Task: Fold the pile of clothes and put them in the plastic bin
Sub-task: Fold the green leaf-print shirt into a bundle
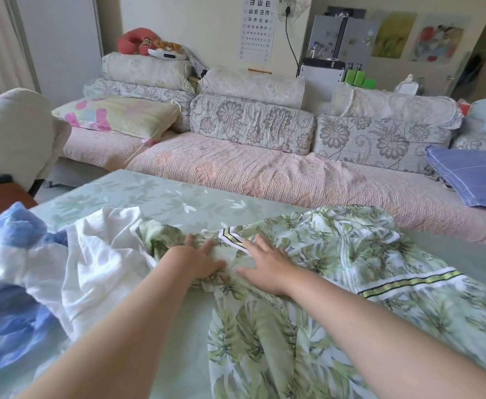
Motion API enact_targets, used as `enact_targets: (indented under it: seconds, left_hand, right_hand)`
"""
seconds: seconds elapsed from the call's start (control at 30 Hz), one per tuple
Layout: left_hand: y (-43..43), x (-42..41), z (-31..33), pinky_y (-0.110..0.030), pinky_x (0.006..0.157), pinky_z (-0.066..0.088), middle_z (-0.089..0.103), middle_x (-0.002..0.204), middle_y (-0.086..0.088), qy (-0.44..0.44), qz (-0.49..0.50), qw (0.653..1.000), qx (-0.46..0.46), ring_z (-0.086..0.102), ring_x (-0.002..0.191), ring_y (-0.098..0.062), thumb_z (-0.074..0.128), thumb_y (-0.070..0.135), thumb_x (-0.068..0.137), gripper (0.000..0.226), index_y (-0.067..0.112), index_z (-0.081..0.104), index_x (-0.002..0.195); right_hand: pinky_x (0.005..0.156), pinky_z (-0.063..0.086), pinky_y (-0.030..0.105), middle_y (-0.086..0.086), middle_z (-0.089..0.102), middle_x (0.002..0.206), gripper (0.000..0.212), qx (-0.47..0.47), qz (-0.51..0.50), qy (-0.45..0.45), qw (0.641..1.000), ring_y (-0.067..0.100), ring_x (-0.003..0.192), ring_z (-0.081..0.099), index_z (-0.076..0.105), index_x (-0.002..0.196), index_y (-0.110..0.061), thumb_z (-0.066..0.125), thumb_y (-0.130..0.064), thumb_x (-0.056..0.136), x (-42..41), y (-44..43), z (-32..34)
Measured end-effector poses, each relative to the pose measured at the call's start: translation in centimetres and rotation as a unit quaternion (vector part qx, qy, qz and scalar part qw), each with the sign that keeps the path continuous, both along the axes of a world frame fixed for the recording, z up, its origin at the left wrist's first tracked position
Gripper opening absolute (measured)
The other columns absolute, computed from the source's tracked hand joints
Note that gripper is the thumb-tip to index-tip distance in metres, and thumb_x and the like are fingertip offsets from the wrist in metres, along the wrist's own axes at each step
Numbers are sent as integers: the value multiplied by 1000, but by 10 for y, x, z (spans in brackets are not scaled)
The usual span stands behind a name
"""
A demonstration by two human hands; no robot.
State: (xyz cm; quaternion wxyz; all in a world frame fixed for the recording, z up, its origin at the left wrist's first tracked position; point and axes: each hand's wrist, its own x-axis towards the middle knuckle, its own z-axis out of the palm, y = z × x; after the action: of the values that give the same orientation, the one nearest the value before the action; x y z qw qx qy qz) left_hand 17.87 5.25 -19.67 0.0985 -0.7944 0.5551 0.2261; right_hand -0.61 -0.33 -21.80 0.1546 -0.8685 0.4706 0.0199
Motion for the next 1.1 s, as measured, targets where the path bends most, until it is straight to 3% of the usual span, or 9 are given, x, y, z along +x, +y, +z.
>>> enact_targets:
  seconds: [0.13, 0.27, 0.5, 0.63, 0.77, 0.83, 0.93, 1.0, 1.1]
  left_hand:
    - [-12, 4, -6, -62, 117, 14, -22, 160, -13, -37, 60, 998, -2, 2, 147, -47, 23, 52, 101, 68, 29, -11, 155]
    - [-28, -41, 0, -55, 114, 23, 18, 161, -12, -164, -65, 971, -164, 22, 146, -34, 31, 29, 100, 60, 13, 14, 155]
    - [-61, -140, -12, -48, 116, 29, 23, 161, -3, 68, -204, 938, -271, 25, 147, -26, 25, 34, 105, 53, 22, 19, 156]
    - [-73, -195, -15, -46, 112, 36, 32, 158, -2, 142, -214, 925, -280, 36, 141, -27, 26, 30, 103, 50, 22, 30, 152]
    - [-77, -250, -12, -57, 119, 16, 12, 164, 2, 126, -258, 929, -232, 10, 150, -26, 22, 49, 102, 56, 32, 18, 155]
    - [-81, -262, -22, -74, 110, 2, -9, 163, 9, 55, -271, 950, -147, -9, 149, -35, 13, 56, 99, 58, 43, 3, 154]
    - [-90, -271, -27, -86, 95, -6, -19, 162, 7, -10, -228, 971, -74, -21, 143, -48, -6, 65, 81, 71, 50, -4, 151]
    - [-96, -281, -19, -78, 105, -8, -6, 164, 3, 10, -168, 983, -77, -7, 147, -45, -10, 80, 78, 86, 44, 9, 153]
    - [-95, -310, -1, -66, 115, 8, 27, 159, -11, 33, -165, 970, -175, 21, 146, -36, -1, 69, 92, 83, 21, 35, 149]
  right_hand:
    - [121, -7, 57, 0, -17, 165, 66, -57, -6, 23, 998, 29, 153, -10, -2, 157, -41, 28, -58, 101, -11, -6, 1]
    - [122, -3, 51, 2, -14, 166, 60, -33, -23, 0, 999, 31, 153, -6, 1, 158, -39, 25, -51, 105, -27, -8, 3]
    - [123, -2, 41, 3, -3, 167, 61, -110, -94, -27, 989, 22, 154, -3, 7, 160, -16, 31, -21, 105, -105, -19, 8]
    - [125, 0, 44, 6, -10, 167, 65, -140, -167, 11, 976, 23, 154, -6, -6, 159, -15, 25, -32, 105, -176, -32, 6]
    - [123, 3, 51, 4, -12, 167, 76, -108, -223, 66, 966, 24, 154, -5, -6, 159, -17, 23, -57, 102, -234, -29, 6]
    - [124, 8, 48, -4, -6, 167, 73, -41, -203, 51, 977, 19, 154, -1, 2, 160, -24, 23, -61, 101, -254, -20, 8]
    - [114, 26, 29, -8, 29, 161, 53, -3, -200, -122, 972, 15, 147, 30, 31, 155, -30, 36, -45, 105, -285, -14, 18]
    - [95, 37, 21, -2, 56, 142, 38, -104, -232, -217, 943, 18, 129, 52, 54, 141, -25, 43, -24, 104, -310, -19, 21]
    - [97, 44, 33, 5, 61, 127, 39, -225, -301, -155, 914, 27, 121, 56, 63, 127, -21, 48, -8, 93, -356, -30, 17]
